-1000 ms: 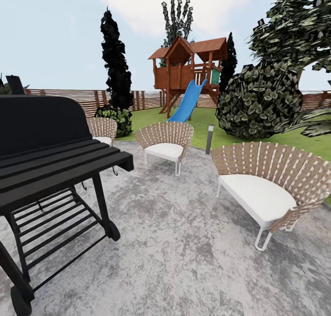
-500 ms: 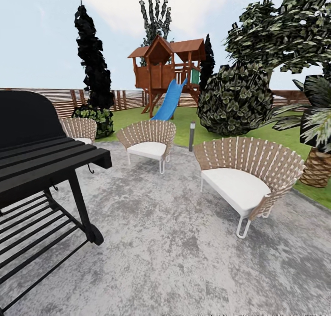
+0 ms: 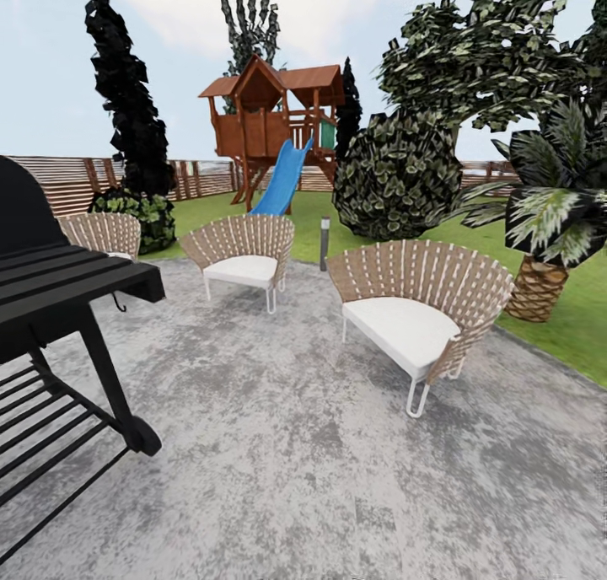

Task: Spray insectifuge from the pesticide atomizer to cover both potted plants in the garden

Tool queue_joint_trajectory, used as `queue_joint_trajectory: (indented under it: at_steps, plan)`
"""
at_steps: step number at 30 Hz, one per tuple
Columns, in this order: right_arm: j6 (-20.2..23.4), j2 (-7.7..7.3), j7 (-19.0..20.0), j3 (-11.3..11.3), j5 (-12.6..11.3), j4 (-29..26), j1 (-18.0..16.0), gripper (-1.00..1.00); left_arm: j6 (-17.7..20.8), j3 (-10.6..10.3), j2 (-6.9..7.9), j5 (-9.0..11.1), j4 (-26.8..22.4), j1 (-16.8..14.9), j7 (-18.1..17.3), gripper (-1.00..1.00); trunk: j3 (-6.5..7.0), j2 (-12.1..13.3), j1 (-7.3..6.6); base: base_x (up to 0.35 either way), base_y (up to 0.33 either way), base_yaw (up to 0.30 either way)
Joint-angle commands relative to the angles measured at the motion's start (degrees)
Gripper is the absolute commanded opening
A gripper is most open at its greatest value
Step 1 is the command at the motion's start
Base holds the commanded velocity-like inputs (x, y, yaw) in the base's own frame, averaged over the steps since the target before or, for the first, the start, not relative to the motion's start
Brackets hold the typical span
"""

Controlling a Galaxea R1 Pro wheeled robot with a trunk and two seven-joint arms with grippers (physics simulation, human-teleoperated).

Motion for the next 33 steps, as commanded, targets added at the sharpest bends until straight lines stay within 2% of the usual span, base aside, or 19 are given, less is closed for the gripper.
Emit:
queue_joint_trajectory:
  at_steps: [1, 33]
  plan:
    - [-0.18, 0.01, -0.01, -0.02, 0.00, 0.05, -0.04, 1.00, -0.18, -0.04, 0.02, -0.03, 0.02, -0.02, -0.06, 1.00, -0.31, -0.44, 0.22, 0.000, 0.000, -0.211]
    - [-0.18, 0.01, -0.04, -0.02, 0.00, 0.05, -0.04, 1.00, -0.18, -0.02, 0.02, -0.03, 0.03, -0.03, -0.06, 1.00, -8.38, -13.27, 7.25, 0.000, 0.000, -0.195]
